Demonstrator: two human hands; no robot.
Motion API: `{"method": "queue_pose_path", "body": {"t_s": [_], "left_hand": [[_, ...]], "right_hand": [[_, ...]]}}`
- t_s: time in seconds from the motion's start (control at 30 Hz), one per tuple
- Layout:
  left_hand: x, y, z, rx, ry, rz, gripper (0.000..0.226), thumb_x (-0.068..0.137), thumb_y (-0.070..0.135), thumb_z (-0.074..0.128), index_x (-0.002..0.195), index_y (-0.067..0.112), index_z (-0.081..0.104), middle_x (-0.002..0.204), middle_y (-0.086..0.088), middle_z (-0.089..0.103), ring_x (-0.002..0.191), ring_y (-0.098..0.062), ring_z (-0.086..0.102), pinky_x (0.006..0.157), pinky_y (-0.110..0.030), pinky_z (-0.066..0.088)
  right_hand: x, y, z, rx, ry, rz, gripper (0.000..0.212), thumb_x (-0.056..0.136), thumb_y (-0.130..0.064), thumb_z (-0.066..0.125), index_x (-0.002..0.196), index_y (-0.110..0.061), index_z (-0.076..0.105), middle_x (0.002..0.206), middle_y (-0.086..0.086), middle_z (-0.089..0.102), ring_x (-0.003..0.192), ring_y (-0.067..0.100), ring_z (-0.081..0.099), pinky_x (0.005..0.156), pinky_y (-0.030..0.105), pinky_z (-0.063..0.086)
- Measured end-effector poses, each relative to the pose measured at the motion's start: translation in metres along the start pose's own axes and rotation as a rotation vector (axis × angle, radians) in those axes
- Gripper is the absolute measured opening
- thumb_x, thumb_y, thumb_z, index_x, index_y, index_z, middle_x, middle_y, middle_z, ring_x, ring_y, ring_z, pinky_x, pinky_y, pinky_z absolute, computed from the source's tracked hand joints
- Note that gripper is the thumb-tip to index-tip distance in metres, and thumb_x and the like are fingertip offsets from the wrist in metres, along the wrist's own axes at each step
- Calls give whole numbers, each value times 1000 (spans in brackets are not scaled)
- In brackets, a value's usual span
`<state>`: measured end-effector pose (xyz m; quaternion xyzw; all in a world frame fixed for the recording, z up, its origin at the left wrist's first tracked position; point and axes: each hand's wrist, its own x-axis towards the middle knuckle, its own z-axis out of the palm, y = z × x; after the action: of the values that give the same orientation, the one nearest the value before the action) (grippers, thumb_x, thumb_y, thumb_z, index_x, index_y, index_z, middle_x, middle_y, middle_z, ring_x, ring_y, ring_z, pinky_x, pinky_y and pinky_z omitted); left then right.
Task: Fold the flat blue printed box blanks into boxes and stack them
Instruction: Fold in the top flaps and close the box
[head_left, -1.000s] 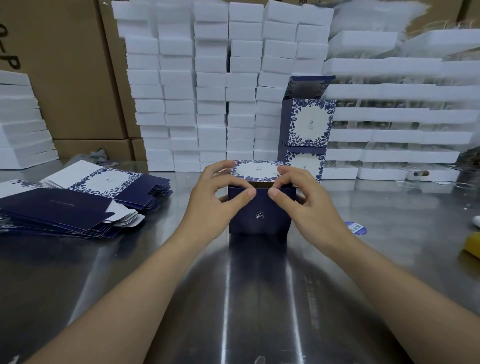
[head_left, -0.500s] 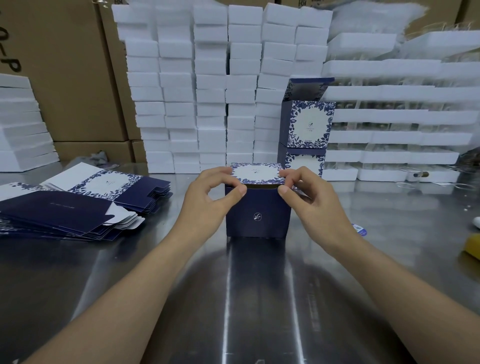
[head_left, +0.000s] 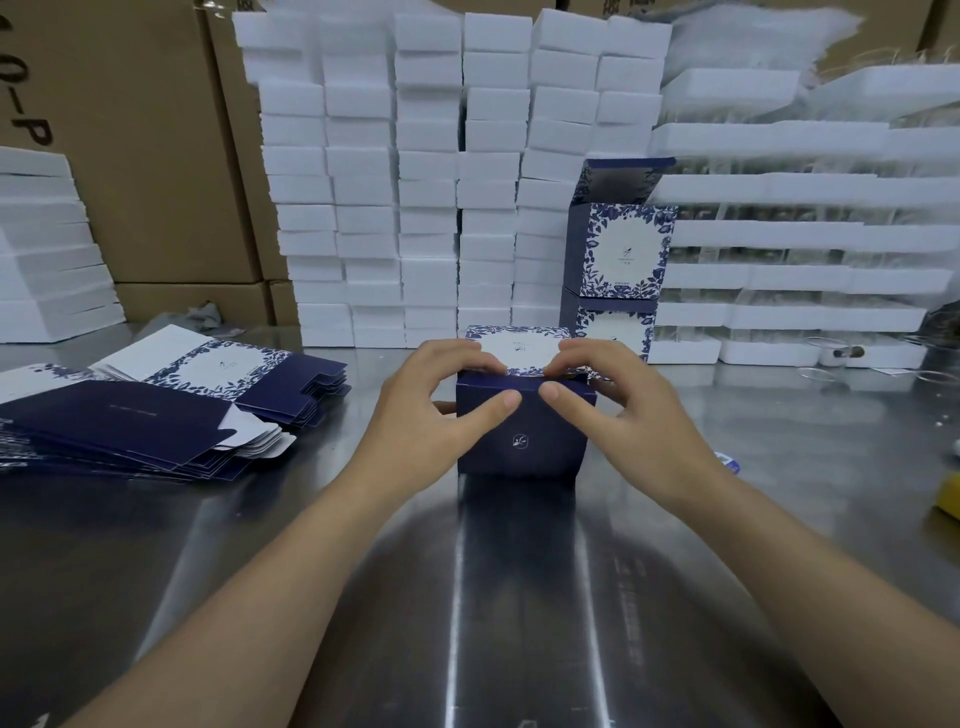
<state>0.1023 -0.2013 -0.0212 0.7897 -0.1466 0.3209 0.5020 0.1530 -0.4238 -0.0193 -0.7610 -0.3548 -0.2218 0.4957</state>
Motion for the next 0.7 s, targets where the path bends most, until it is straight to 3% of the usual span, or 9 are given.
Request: {"method": "queue_pose_path", "body": {"t_s": [0.13,0.27,0.37,0.43,0.5,0.6,0.63,0.7], "left_hand": [[2,0,1,14,27,-6,19,90,26,85,107,31,78,122,12,65,122,-7,61,81,-24,61],[3,0,3,0,45,-25,21,92,26,83,111,32,75,120,14,66,119,-5,62,81,-24,60],[4,-1,2,17,124,-39,31,95,25,79,123,34,71,128,14,67,123,0,61,92,-20,55],[6,-1,1,0,189,-79,34,97,27,77,128,36,67,134,13,64,123,0,60,85,-9,51],[8,0,1,-84,247,-151,36,98,29,76,131,36,64,134,11,65,123,-5,62,86,-14,55],[9,0,0,-158,298,-199,36,100,25,74,132,35,62,131,8,68,122,-11,65,101,-39,58],[9,1,0,-141,307,-183,34,101,22,72,131,35,61,130,10,68,120,-8,64,102,-38,57],[9,5,1,-101,313,-124,34,102,16,67,131,34,62,127,16,68,117,1,63,101,-24,53]], "right_hand": [[3,-2,4,-61,-4,-6,18,96,-49,65,111,-40,66,118,-19,65,121,11,61,105,44,51],[3,-4,3,-60,-14,1,21,97,-51,63,116,-43,64,122,-20,65,125,8,59,106,43,50],[0,-4,0,4,-33,-13,29,98,-34,58,126,-41,63,131,-21,64,133,6,55,111,41,47],[1,-6,0,55,-53,-14,46,89,-17,51,130,-37,62,133,-19,65,135,8,54,112,39,46],[2,-8,0,-2,-60,-41,56,84,-8,49,132,-33,61,133,-18,65,133,9,56,113,36,46],[1,-5,2,-282,-98,-167,62,92,-1,60,140,-39,52,137,-22,58,128,11,53,110,24,41],[1,-4,2,-341,-105,-207,64,94,-4,66,142,-43,50,138,-24,56,128,12,52,108,20,39],[1,-6,4,-391,-103,-268,66,93,-15,77,145,-43,47,138,-21,56,128,14,51,108,23,39]]}}
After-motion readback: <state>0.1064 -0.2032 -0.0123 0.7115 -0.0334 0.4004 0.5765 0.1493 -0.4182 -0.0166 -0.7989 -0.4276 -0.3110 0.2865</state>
